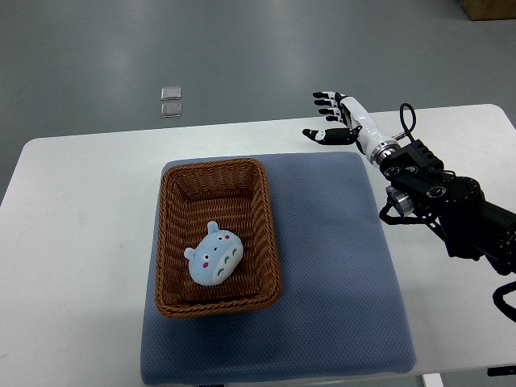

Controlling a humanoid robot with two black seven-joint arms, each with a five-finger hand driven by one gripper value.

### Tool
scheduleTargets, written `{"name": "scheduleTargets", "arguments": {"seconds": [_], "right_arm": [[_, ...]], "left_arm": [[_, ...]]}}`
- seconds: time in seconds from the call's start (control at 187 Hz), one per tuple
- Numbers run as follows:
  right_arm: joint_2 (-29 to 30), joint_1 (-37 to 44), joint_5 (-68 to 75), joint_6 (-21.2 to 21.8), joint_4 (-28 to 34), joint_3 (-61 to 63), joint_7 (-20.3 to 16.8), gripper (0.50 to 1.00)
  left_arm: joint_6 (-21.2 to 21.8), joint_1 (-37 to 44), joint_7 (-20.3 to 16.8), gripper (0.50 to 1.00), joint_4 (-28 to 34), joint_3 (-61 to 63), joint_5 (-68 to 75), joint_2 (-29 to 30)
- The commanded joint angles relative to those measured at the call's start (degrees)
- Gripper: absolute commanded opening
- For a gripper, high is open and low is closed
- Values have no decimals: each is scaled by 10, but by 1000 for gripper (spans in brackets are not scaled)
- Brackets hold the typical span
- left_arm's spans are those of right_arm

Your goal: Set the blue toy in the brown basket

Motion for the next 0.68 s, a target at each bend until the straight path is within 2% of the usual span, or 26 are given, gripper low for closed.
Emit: {"name": "scheduleTargets", "arguments": {"seconds": [0.0,0.096,0.144,0.23,0.481,0.679], "right_arm": [[-5,-11,82,35,1,0,0,858],[-6,-17,115,54,1,1,1,862],[-8,-18,129,58,1,2,1,895],[-8,-19,141,58,0,2,3,911],[-9,-31,143,54,-1,70,5,911],[-17,-35,141,53,-2,78,6,911]], "left_arm": [[0,0,0,1000,1,-1,-1,0],[0,0,0,1000,1,-1,-1,0],[0,-1,0,1000,1,-1,-1,0],[0,-1,0,1000,1,-1,-1,0],[0,-1,0,1000,2,-2,-1,0],[0,-2,0,1000,2,-2,-1,0]]}}
